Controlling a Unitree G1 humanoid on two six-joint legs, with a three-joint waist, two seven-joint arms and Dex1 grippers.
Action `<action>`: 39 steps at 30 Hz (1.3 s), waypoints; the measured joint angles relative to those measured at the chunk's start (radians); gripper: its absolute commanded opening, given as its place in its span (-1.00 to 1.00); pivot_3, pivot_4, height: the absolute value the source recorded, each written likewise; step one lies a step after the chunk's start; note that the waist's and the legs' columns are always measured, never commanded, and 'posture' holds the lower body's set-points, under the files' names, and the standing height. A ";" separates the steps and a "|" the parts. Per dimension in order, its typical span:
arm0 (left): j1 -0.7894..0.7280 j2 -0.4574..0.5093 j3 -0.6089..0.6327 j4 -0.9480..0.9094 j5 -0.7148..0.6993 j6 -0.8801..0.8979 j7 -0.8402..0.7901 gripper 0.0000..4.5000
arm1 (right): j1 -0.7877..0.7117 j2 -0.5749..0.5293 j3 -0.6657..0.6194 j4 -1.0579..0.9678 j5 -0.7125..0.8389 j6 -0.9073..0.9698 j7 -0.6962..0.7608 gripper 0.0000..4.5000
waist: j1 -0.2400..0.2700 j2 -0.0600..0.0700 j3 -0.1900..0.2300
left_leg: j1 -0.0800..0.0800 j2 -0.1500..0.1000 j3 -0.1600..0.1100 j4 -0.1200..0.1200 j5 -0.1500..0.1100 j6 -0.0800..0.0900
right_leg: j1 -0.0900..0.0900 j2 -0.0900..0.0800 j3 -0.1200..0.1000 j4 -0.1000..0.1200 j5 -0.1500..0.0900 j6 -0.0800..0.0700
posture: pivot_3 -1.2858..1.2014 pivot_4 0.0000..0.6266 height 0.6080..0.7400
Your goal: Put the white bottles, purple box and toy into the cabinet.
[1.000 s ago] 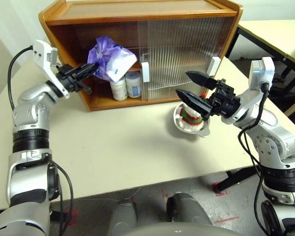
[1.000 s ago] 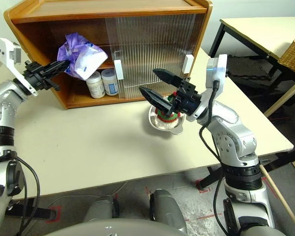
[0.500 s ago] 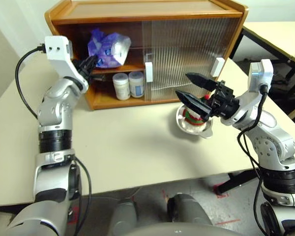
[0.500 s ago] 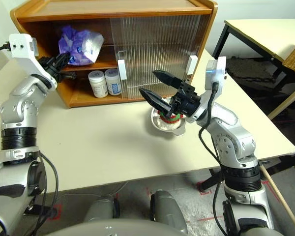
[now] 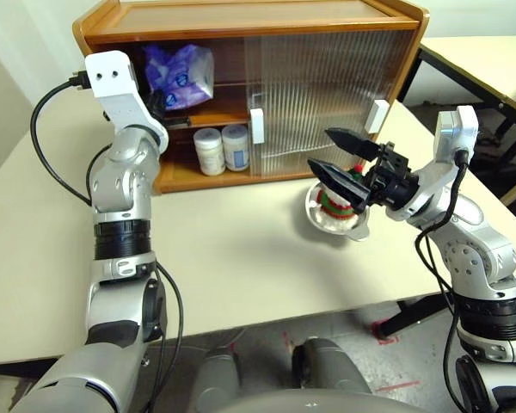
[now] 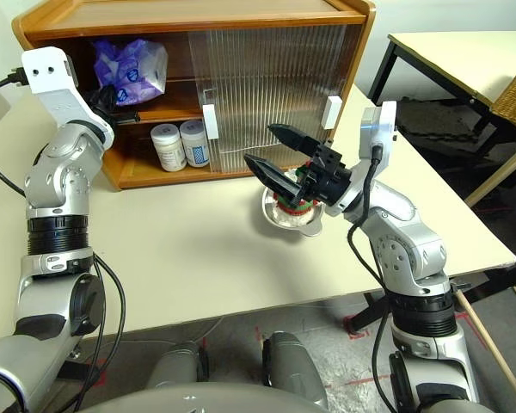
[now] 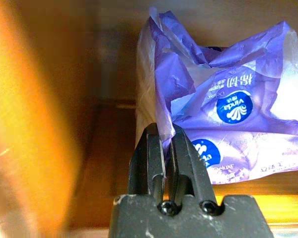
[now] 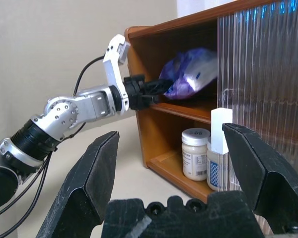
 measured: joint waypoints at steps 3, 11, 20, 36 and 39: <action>-0.015 -0.014 0.001 0.032 0.003 -0.012 0.016 -0.99 | 0.004 0.001 0.000 -0.002 0.000 -0.001 -0.005 1.00 | 0.000 0.000 0.000 | 0.000 0.000 0.000 0.000 0.000 0.000 | 0.000 0.000 0.000 -0.001 0.000 0.000 | -0.01 -1.00 1.00; -0.058 -0.024 -0.010 0.109 0.013 -0.065 0.017 0.06 | 0.009 0.000 0.000 -0.012 0.000 -0.002 -0.008 1.00 | 0.000 0.000 0.000 | 0.000 0.000 0.000 0.000 0.000 -0.001 | 0.000 0.000 0.000 -0.001 0.000 0.000 | -0.01 -1.00 1.00; -0.049 -0.031 -0.037 0.069 0.000 -0.081 -0.052 0.98 | 0.009 0.000 0.000 -0.011 0.000 -0.005 -0.005 1.00 | -0.004 0.000 0.000 | -0.001 0.000 0.000 -0.001 0.000 -0.001 | 0.000 0.000 0.000 -0.003 0.000 0.000 | 0.01 -1.00 1.00; 0.101 0.001 -0.021 -0.295 -0.062 0.084 -0.116 0.98 | -0.005 -0.001 0.003 0.016 0.000 -0.007 0.022 1.00 | 0.003 0.000 0.000 | 0.000 0.000 0.000 -0.001 0.000 -0.001 | 0.000 0.000 0.000 -0.002 0.000 0.000 | 0.04 -1.00 1.00; 0.108 0.008 -0.042 -0.309 -0.069 0.091 -0.151 0.98 | -0.009 -0.002 0.003 0.026 -0.001 -0.007 0.026 1.00 | 0.003 0.000 0.000 | 0.000 0.000 0.000 -0.001 0.000 -0.001 | 0.000 0.000 0.001 -0.002 0.000 0.000 | 0.03 -1.00 1.00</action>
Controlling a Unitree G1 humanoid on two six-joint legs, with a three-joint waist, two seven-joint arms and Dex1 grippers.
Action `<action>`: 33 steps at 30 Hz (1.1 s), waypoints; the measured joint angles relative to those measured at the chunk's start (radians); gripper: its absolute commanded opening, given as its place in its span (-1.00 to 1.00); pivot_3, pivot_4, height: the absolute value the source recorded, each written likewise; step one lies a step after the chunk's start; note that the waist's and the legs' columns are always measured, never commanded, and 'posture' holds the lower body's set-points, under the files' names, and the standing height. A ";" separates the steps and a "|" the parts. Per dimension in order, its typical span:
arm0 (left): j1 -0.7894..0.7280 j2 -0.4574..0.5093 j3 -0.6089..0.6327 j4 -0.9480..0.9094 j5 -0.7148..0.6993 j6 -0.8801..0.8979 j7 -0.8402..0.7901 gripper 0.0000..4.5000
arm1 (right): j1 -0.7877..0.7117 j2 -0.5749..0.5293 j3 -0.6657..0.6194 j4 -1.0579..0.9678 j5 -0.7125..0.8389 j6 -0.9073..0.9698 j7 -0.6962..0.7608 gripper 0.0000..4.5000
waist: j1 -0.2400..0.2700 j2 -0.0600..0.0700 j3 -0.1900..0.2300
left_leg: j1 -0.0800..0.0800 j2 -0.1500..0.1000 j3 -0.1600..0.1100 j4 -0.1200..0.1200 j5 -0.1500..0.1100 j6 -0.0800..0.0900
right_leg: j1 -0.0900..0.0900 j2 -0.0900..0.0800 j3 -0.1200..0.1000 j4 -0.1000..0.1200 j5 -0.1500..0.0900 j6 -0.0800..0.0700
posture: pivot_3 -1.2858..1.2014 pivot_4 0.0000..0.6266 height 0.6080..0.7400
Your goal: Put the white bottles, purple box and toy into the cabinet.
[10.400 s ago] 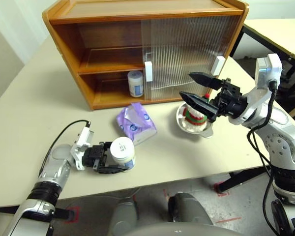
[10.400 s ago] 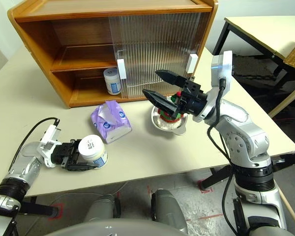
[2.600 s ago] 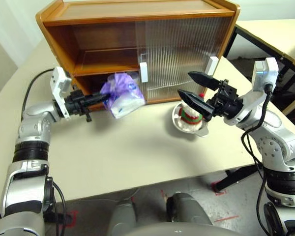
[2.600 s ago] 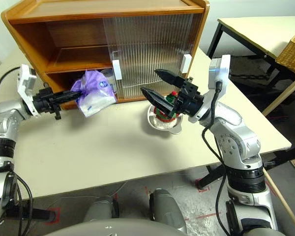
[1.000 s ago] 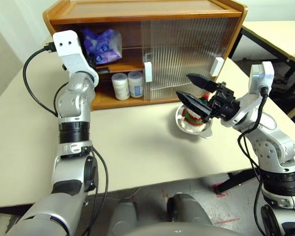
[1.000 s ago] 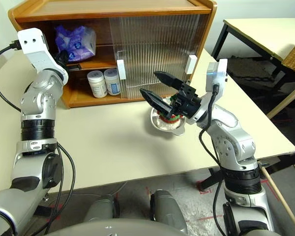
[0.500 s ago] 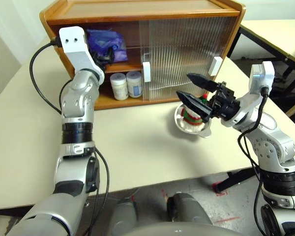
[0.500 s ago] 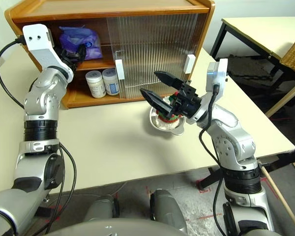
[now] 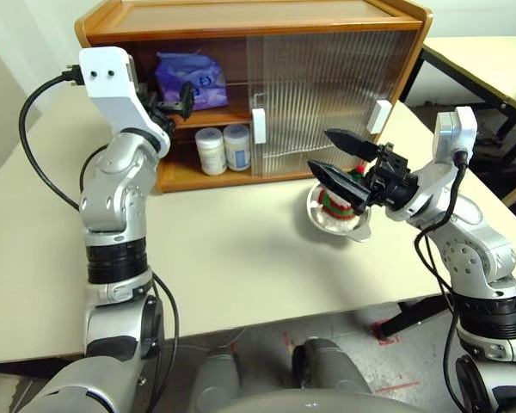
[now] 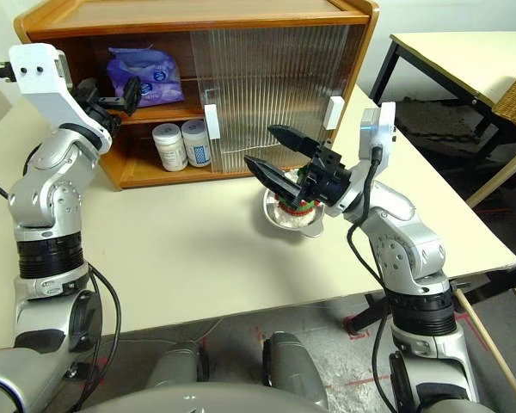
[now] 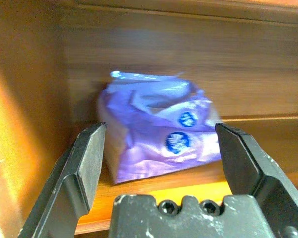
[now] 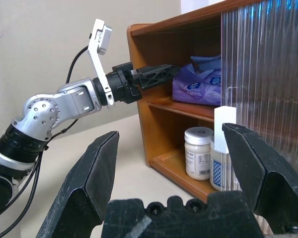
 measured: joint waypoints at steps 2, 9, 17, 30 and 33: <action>0.003 -0.005 -0.026 0.001 0.006 -0.001 -0.009 0.82 | -0.006 0.000 0.000 0.001 0.000 0.000 0.000 1.00 | 0.000 0.000 0.000 | 0.000 0.000 0.000 0.000 0.000 0.000 | 0.000 0.000 0.000 0.000 0.000 0.000 | 0.02 -1.00 1.00; 0.006 -0.071 -0.082 0.017 0.040 -0.004 0.014 -0.32 | -0.005 -0.004 0.000 -0.004 0.000 0.000 -0.008 1.00 | -0.005 0.000 0.000 | 0.000 0.000 0.000 -0.001 0.000 0.000 | 0.000 0.000 0.001 0.000 0.000 0.000 | 0.00 -1.00 1.00; -0.015 -0.089 -0.069 0.166 0.105 -0.034 0.103 -0.98 | 0.025 -0.008 -0.003 -0.040 0.000 0.000 -0.036 1.00 | -0.008 0.000 0.000 | 0.000 0.000 0.000 0.001 0.000 0.000 | 0.000 0.001 0.001 0.000 0.000 0.000 | -0.02 -1.00 1.00; -0.063 -0.098 -0.035 0.278 0.154 -0.110 0.202 -0.98 | 0.048 -0.019 -0.005 -0.060 0.001 0.000 -0.050 1.00 | -0.021 0.000 0.000 | 0.000 0.000 0.000 0.000 0.000 0.000 | 0.000 0.001 0.001 -0.001 0.000 0.000 | -0.03 -1.00 1.00; -0.074 -0.098 -0.027 0.298 0.163 -0.123 0.225 -0.98 | 0.049 -0.019 -0.005 -0.060 0.001 0.000 -0.051 1.00 | -0.027 0.000 0.000 | 0.000 0.000 0.000 0.000 0.000 0.000 | 0.000 0.001 0.001 -0.001 0.000 0.000 | -0.03 -1.00 1.00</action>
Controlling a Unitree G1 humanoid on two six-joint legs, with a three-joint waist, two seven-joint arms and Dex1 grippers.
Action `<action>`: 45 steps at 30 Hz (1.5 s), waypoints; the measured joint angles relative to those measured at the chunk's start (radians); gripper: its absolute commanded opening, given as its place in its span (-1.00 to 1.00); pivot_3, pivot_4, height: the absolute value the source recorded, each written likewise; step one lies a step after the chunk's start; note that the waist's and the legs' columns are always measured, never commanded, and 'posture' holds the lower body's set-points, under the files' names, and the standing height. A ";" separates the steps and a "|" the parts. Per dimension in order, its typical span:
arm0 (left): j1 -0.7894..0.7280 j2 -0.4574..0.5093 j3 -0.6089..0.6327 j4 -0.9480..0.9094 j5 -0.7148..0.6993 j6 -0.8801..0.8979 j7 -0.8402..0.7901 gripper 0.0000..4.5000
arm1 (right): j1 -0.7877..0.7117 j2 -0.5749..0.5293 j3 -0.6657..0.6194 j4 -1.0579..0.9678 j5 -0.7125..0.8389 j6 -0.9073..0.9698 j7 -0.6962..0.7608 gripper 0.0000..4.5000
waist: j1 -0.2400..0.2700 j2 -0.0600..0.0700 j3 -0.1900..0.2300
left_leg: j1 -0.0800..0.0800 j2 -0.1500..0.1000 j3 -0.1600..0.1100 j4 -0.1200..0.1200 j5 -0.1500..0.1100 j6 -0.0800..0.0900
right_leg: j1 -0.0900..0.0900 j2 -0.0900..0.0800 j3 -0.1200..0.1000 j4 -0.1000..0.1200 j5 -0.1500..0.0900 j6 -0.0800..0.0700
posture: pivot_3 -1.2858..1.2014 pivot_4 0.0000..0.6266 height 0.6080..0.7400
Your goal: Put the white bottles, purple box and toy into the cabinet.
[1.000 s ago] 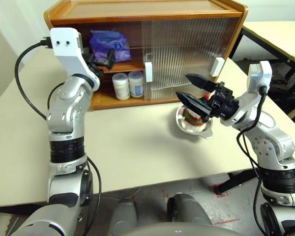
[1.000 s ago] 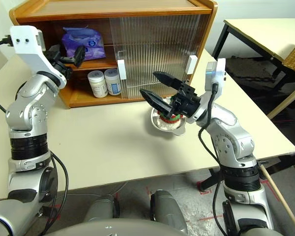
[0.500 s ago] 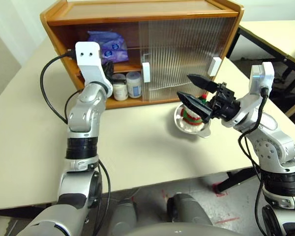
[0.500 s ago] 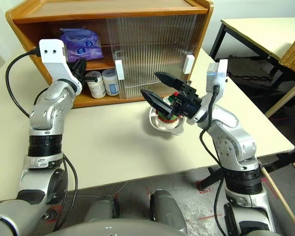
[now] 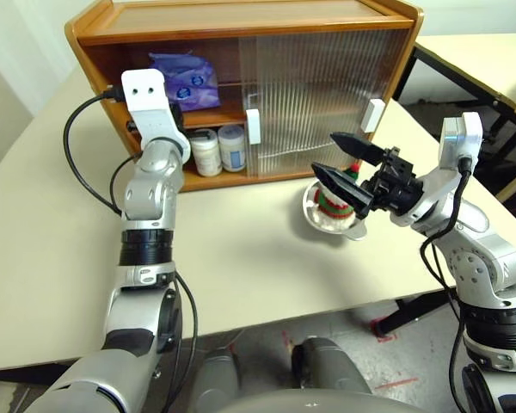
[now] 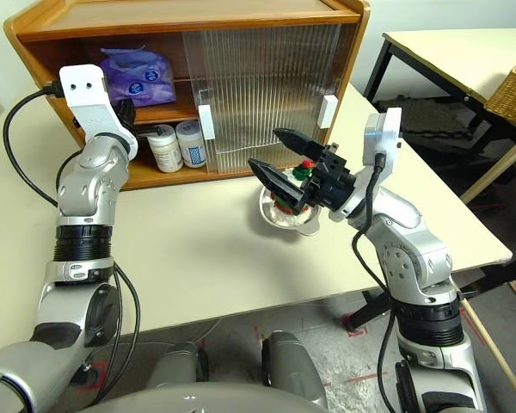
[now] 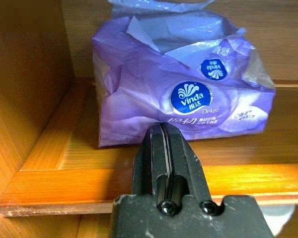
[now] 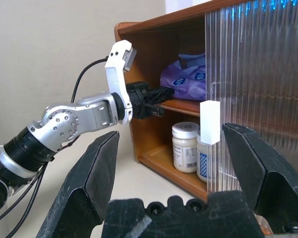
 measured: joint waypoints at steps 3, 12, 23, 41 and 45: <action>-0.008 0.000 0.002 0.021 0.007 -0.018 0.011 -0.98 | 0.002 0.000 0.000 0.000 0.000 0.000 -0.001 1.00 | -0.003 0.000 0.000 | 0.000 0.000 0.000 0.000 0.000 0.000 | 0.000 0.000 0.000 0.000 0.000 0.000 | -0.03 -1.00 1.00; -0.009 -0.003 -0.003 0.040 0.008 -0.054 0.000 -0.98 | 0.003 0.000 0.000 0.000 0.000 0.000 -0.002 1.00 | -0.002 0.000 0.000 | 0.000 0.000 0.000 0.000 0.000 0.000 | 0.000 0.000 0.000 0.000 0.000 0.000 | -0.03 -1.00 1.00; 0.116 0.009 -0.068 -0.308 -0.142 0.041 -0.289 -0.98 | -0.004 -0.003 -0.003 0.008 0.000 0.000 0.012 1.00 | -0.003 0.000 0.000 | 0.000 0.000 0.000 -0.001 0.000 0.000 | 0.000 0.000 0.000 0.000 0.000 0.000 | 0.00 -1.00 1.00; 0.157 -0.092 -0.319 -0.252 -0.172 -0.095 -0.539 -0.98 | -0.022 -0.004 -0.003 0.030 0.000 0.001 0.021 1.00 | -0.002 0.000 0.000 | 0.000 0.000 0.000 0.000 0.002 0.003 | 0.003 0.000 0.001 -0.001 0.000 0.000 | -0.03 -1.00 1.00; 0.162 -0.128 -0.326 -0.188 -0.146 -0.146 -0.526 -0.98 | -0.019 -0.012 -0.004 0.024 0.000 0.005 0.016 1.00 | -0.006 0.000 0.000 | 0.000 0.000 0.000 -0.001 0.002 0.003 | 0.003 0.001 0.002 -0.001 0.000 0.000 | -0.03 -1.00 1.00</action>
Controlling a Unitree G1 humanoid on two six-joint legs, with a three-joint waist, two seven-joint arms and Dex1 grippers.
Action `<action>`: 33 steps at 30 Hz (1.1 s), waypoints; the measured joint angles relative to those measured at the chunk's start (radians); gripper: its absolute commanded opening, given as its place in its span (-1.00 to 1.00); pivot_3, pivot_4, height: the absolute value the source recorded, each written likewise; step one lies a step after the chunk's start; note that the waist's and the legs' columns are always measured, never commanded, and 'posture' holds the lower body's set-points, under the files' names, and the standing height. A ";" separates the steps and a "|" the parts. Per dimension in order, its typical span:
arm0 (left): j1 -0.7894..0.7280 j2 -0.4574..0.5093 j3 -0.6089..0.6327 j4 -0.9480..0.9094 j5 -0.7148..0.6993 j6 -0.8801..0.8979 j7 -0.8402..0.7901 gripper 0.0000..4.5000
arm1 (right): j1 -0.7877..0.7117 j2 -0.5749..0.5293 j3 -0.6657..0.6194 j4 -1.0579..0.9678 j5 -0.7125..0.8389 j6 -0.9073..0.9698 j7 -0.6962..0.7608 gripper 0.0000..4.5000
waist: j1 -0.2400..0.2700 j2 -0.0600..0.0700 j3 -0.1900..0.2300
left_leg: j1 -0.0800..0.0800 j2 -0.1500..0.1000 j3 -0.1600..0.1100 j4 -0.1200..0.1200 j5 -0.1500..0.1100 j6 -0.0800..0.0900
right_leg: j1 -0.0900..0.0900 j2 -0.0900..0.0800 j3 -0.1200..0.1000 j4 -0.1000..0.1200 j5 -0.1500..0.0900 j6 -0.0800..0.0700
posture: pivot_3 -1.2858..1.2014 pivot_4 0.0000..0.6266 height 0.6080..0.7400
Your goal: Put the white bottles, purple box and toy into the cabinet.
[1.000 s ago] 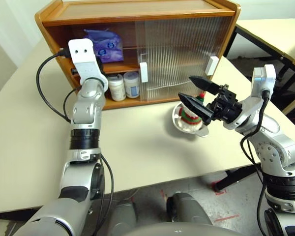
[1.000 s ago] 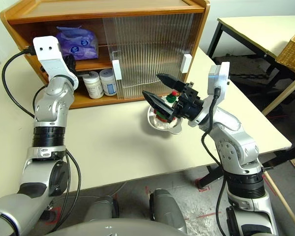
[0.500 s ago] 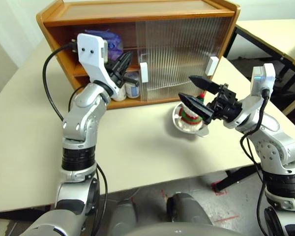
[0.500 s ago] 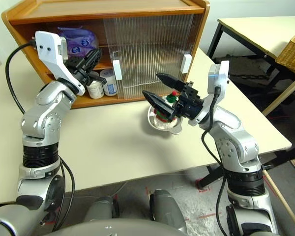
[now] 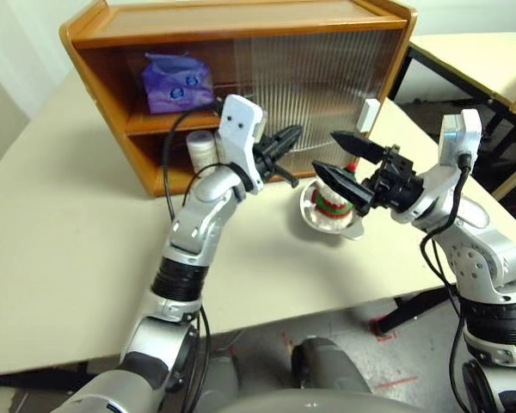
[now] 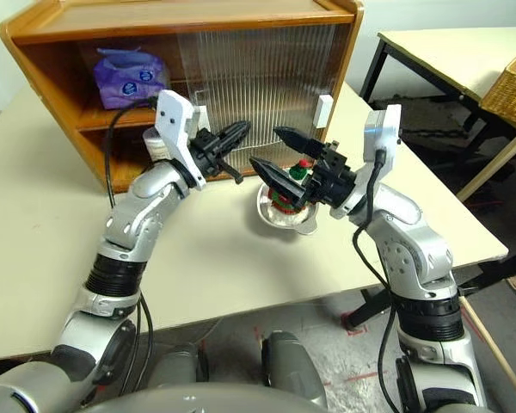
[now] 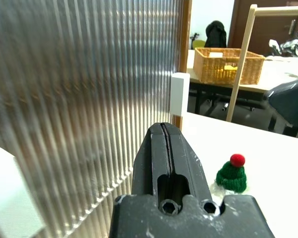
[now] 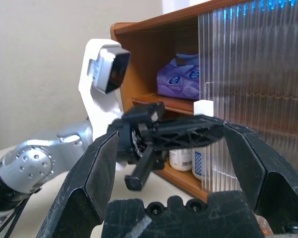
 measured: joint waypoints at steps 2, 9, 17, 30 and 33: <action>0.007 -0.016 -0.002 0.024 0.030 -0.047 0.025 -0.98 | 0.006 -0.001 0.000 -0.011 0.001 0.003 -0.004 1.00 | 0.001 0.000 0.000 | 0.000 0.000 0.000 0.000 0.000 0.000 | 0.000 0.000 0.000 0.000 0.000 0.000 | -0.03 -1.00 1.00; 0.085 -0.078 0.001 0.107 0.151 -0.211 0.181 -0.98 | 0.021 -0.011 0.000 -0.030 0.005 0.021 -0.015 1.00 | 0.005 0.000 0.000 | 0.000 0.000 0.000 0.001 0.000 -0.001 | 0.000 0.000 0.000 0.000 0.000 0.000 | -0.03 -1.00 1.00; 0.077 -0.136 0.023 0.212 0.206 -0.361 0.299 -0.98 | 0.017 -0.017 0.000 -0.030 0.011 0.030 -0.016 1.00 | 0.004 0.000 0.000 | 0.000 0.000 0.000 0.000 -0.002 -0.003 | 0.000 0.000 0.000 -0.001 0.000 0.000 | -0.03 -1.00 1.00; 0.040 -0.169 0.061 0.340 0.291 -0.494 0.481 -0.98 | 0.009 -0.020 0.000 -0.031 0.013 0.040 -0.016 1.00 | 0.003 0.000 0.000 | 0.000 0.000 0.000 0.000 -0.002 -0.003 | 0.000 0.000 0.000 -0.001 0.000 0.001 | -0.02 -1.00 1.00; 0.035 -0.169 0.063 0.345 0.307 -0.519 0.513 -0.98 | 0.009 -0.020 0.000 -0.031 0.013 0.040 -0.015 1.00 | 0.003 0.000 0.000 | 0.000 0.000 0.000 0.000 -0.002 -0.003 | 0.000 0.000 0.000 -0.001 0.000 0.001 | -0.02 -1.00 1.00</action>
